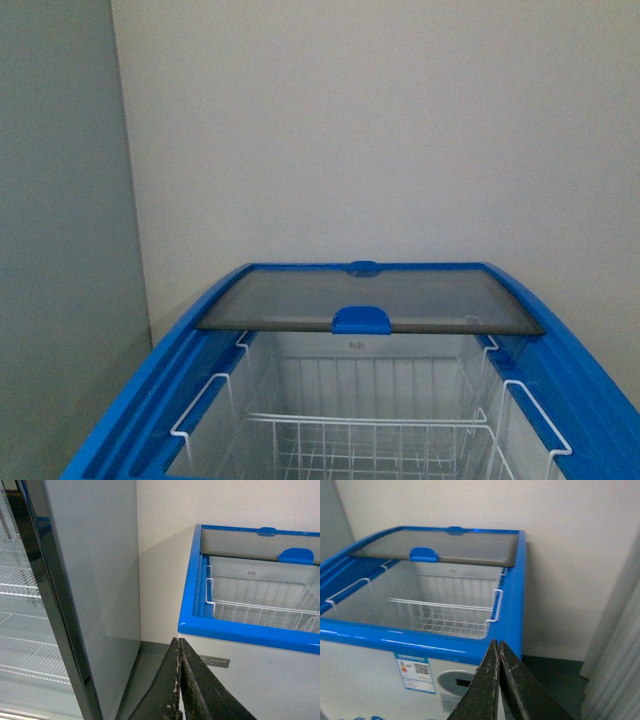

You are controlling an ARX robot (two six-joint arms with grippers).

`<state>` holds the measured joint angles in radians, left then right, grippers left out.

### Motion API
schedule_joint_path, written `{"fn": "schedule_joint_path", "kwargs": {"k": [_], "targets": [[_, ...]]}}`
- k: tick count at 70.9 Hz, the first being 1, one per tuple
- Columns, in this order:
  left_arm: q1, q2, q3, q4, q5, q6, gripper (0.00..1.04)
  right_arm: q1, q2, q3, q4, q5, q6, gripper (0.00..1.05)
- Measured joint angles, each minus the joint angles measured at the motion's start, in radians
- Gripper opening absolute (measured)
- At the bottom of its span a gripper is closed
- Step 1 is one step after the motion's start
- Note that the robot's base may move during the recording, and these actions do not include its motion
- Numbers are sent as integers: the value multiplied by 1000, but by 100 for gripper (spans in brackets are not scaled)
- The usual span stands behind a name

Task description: Put drink in fridge

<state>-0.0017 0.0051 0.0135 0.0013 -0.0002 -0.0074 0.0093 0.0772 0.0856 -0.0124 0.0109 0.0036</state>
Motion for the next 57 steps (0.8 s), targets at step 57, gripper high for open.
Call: {"fn": "schedule_joint_path", "kwargs": {"k": [57], "targets": [[0,0,0,0,0,-1,3,-7,-72,-49,11,-10,-1,7]]}}
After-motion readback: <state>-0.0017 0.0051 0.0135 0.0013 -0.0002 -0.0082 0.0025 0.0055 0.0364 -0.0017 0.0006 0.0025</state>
